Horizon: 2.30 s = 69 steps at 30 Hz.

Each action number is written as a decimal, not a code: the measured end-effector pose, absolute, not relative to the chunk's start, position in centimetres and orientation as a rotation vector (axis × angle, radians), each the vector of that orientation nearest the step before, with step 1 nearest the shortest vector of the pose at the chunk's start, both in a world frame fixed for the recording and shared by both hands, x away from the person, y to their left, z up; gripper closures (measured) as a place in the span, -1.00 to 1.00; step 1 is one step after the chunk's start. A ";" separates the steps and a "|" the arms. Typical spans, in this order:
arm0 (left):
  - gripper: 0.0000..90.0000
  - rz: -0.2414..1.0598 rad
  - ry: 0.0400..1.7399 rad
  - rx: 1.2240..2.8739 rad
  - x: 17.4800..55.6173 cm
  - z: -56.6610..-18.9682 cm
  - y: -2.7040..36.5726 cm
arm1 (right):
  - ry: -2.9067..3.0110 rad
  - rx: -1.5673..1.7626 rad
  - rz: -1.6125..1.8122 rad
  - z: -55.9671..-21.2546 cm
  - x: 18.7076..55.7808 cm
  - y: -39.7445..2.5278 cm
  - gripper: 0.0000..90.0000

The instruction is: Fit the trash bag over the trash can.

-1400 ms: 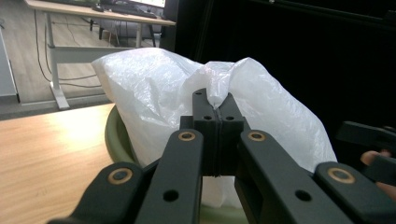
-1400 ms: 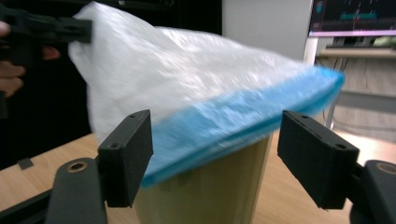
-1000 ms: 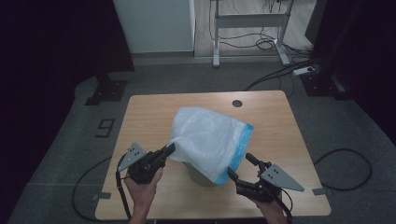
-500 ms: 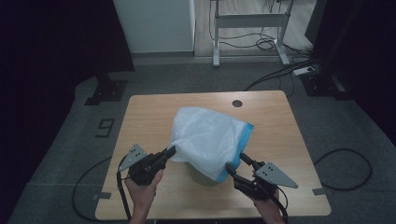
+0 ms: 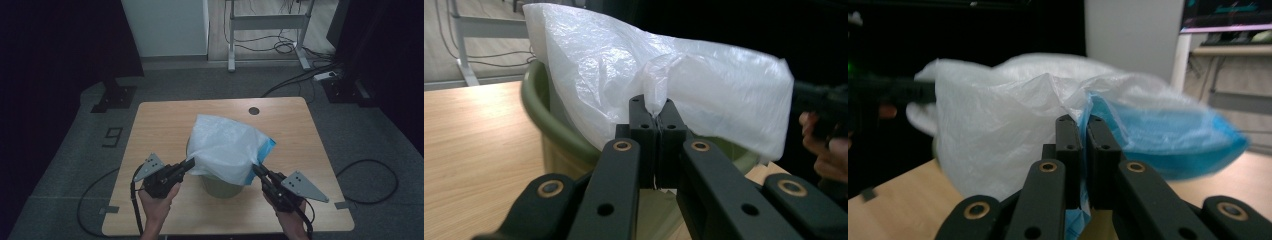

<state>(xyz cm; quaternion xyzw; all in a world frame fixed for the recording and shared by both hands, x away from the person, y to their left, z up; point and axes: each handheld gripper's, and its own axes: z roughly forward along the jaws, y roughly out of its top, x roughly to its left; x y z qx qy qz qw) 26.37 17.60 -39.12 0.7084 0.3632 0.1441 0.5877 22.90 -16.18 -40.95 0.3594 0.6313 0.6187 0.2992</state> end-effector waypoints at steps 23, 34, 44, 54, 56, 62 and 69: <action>-0.24 0.389 0.734 1.683 24.6 -36.4 15.7 | 1.591 0.848 1.601 -34.2 24.2 -16.9 0.92; -0.27 0.365 0.703 1.715 25.9 -34.9 14.5 | 1.671 0.802 1.577 -34.4 24.5 -14.8 0.93; -0.33 0.379 0.710 1.674 25.8 -34.7 14.4 | 1.736 0.760 1.532 -35.2 24.6 -12.0 0.93; -0.37 0.385 0.678 1.675 24.9 -34.7 13.7 | 1.750 0.752 1.529 -34.9 24.7 -10.9 0.93; -0.39 0.373 0.676 1.677 24.9 -34.7 13.5 | 1.754 0.742 1.526 -34.7 24.7 -10.6 0.93; -0.39 0.390 0.674 1.673 24.5 -34.6 13.0 | 1.765 0.735 1.515 -34.7 24.6 -9.9 0.93; 0.38 0.423 0.684 1.705 24.5 -34.7 12.4 | 1.779 0.721 1.539 -34.9 24.4 -9.4 0.93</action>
